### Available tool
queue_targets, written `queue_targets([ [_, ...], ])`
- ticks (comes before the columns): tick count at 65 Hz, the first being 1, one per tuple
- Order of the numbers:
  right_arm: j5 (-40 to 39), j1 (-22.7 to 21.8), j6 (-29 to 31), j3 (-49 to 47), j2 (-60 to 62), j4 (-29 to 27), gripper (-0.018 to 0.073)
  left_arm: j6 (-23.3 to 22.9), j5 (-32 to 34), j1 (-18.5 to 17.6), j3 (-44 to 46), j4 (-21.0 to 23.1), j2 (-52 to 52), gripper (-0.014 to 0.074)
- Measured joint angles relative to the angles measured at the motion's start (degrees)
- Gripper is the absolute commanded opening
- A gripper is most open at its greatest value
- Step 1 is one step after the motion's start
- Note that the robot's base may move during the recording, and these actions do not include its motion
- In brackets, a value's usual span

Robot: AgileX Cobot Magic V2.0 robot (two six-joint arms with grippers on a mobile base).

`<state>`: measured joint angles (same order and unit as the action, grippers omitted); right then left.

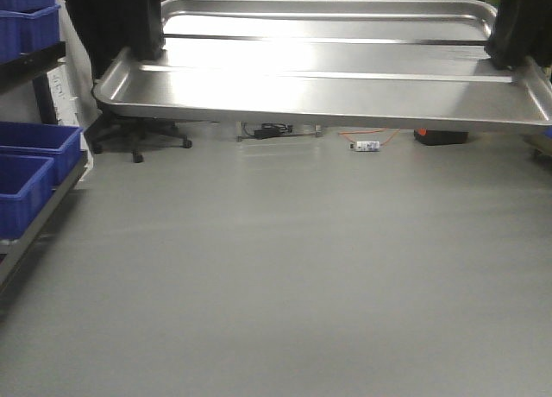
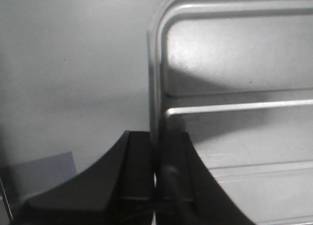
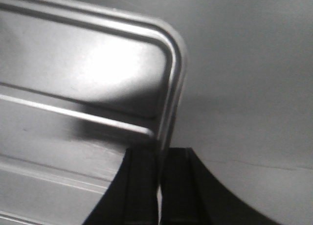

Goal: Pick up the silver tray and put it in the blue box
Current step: 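Drive the base away from the rack holding the tray in both grippers, then turn and drive the base to the shelf of blue bins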

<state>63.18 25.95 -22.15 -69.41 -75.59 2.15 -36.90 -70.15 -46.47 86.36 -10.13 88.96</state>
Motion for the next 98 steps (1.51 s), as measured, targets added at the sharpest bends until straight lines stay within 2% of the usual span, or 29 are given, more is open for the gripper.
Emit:
queue_targets([
  [98, 0.0, 0.0, 0.0, 0.0, 0.0, 0.0, 0.0058, 0.0, 0.0, 0.0, 0.0, 0.2, 0.0, -0.0105],
])
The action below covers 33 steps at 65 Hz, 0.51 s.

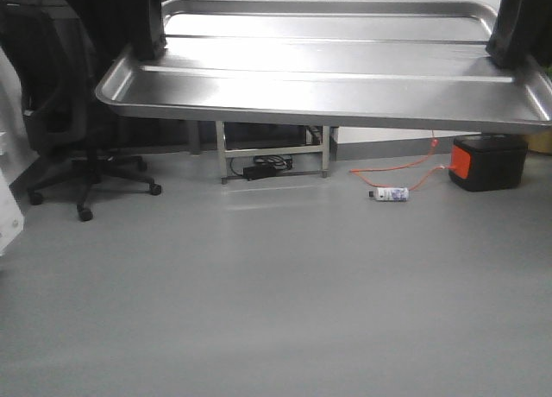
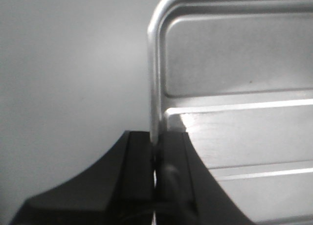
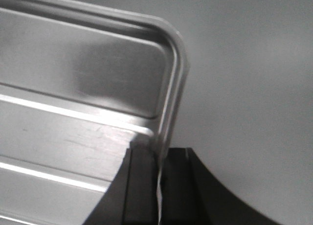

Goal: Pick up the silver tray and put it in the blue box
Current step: 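Turn and drive the base to the shelf of blue bins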

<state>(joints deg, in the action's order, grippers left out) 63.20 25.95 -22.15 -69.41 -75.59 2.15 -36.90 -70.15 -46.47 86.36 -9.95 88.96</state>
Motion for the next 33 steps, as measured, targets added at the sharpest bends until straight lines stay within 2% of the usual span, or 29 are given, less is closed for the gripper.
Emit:
queue_targets([
  [33, 0.1, 0.0, 0.0, 0.0, 0.0, 0.0, 0.0058, 0.0, 0.0, 0.0, 0.0, 0.1, 0.0, -0.0105],
])
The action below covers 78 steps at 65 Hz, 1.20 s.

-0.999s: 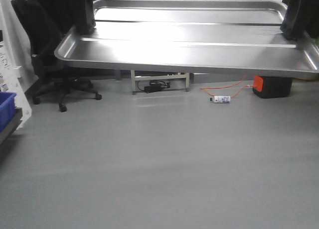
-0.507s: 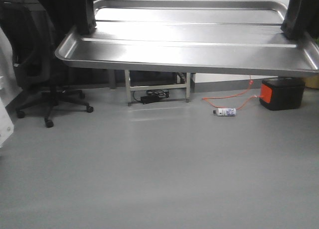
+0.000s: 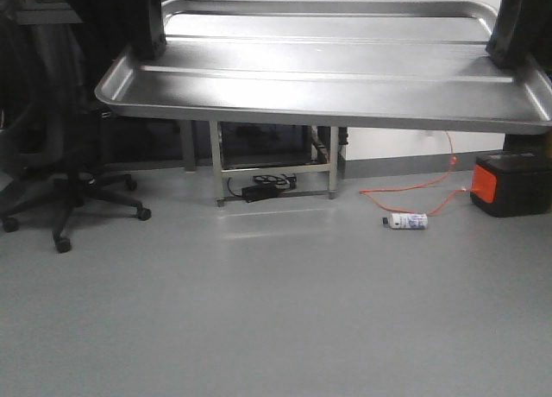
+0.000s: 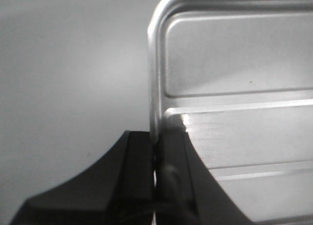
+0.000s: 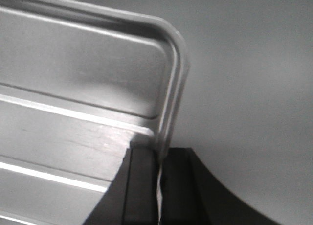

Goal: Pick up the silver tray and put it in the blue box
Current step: 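Turn and drive the base to the shelf of blue bins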

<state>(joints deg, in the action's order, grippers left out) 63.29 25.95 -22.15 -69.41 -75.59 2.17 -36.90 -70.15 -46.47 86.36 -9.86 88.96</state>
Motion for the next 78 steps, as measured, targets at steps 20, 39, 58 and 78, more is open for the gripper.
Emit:
queue_targets([
  [20, 0.0, 0.0, 0.0, 0.0, 0.0, 0.0, 0.0058, 0.0, 0.0, 0.0, 0.0, 0.0, 0.0, -0.0105],
  [39, 0.0, 0.0, 0.0, 0.0, 0.0, 0.0, 0.0058, 0.0, 0.1, 0.0, 0.0, 0.1, 0.0, -0.0105],
  [58, 0.1, 0.0, 0.0, 0.0, 0.0, 0.2, 0.0058, 0.0, 0.2, 0.0, 0.0, 0.1, 0.3, -0.0105],
  [78, 0.1, 0.0, 0.0, 0.0, 0.0, 0.2, 0.0058, 0.0, 0.3, 0.0, 0.0, 0.1, 0.5, -0.0105],
])
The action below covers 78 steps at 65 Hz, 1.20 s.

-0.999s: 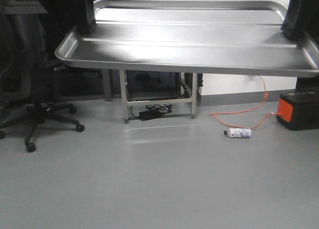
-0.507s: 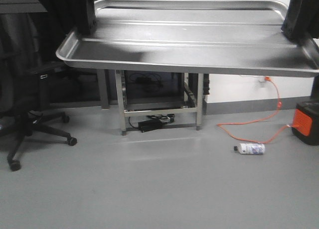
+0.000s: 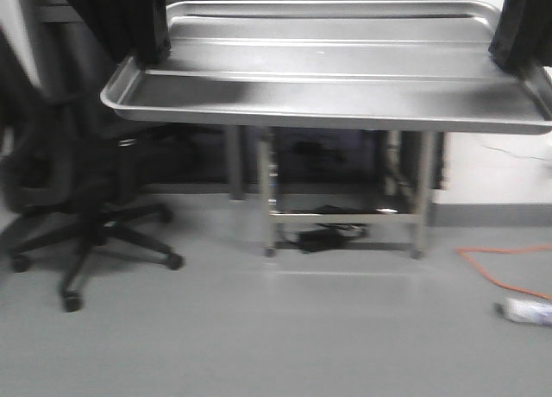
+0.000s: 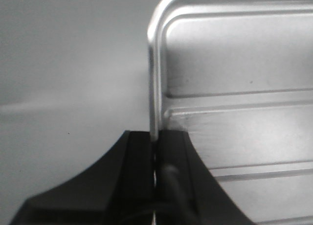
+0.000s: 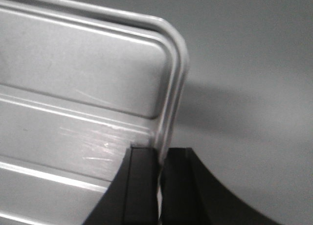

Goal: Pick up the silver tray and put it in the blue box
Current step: 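Turn and drive the base to the shelf of blue bins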

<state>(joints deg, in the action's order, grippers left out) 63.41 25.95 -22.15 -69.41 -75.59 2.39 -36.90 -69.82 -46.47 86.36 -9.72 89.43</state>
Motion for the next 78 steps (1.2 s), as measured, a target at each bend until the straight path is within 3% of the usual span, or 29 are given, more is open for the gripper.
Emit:
queue_targets([
  [78, -0.1, 0.0, 0.0, 0.0, 0.0, 0.0, 0.0058, 0.0, 0.0, 0.0, 0.0, 0.0, 0.0, -0.0105],
])
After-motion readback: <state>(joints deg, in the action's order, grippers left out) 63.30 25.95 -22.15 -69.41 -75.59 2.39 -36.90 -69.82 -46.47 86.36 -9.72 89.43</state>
